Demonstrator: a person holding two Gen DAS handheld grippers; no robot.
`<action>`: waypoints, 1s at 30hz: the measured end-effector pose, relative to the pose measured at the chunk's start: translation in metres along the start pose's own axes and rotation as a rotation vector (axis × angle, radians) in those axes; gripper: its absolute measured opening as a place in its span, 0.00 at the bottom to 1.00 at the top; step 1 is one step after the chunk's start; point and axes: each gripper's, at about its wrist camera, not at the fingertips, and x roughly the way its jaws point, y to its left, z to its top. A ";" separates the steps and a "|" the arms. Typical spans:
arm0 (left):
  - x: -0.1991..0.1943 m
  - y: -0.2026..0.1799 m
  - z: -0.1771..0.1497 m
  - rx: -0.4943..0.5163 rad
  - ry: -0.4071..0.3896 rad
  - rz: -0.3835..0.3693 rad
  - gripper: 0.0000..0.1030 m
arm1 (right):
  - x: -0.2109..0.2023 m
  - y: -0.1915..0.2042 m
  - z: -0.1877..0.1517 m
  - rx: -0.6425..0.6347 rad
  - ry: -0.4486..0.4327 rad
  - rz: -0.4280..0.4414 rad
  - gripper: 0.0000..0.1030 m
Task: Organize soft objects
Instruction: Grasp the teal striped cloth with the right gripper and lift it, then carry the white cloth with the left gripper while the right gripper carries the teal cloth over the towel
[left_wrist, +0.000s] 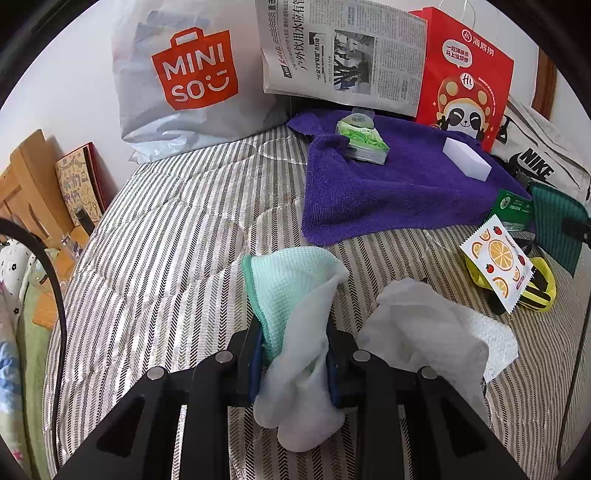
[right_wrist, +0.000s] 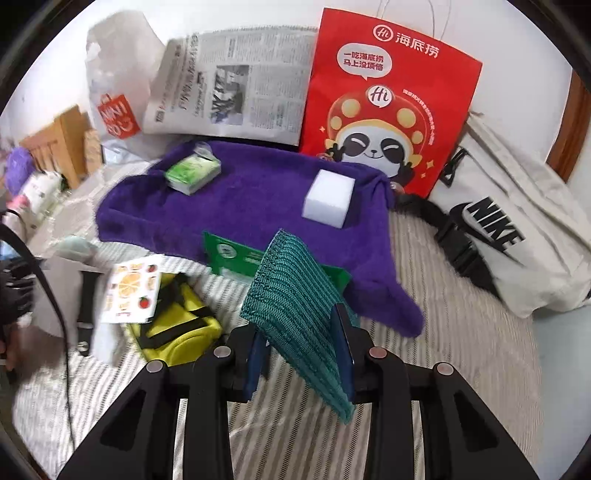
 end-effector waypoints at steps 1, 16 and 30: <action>0.000 0.000 0.000 0.000 0.000 0.000 0.24 | 0.003 0.003 0.001 -0.022 0.004 -0.043 0.32; -0.003 0.003 0.001 -0.005 0.004 -0.027 0.20 | -0.012 -0.033 0.004 0.120 0.001 0.050 0.19; -0.051 0.029 0.006 -0.063 0.003 -0.045 0.18 | -0.046 -0.054 -0.004 0.175 -0.039 0.110 0.18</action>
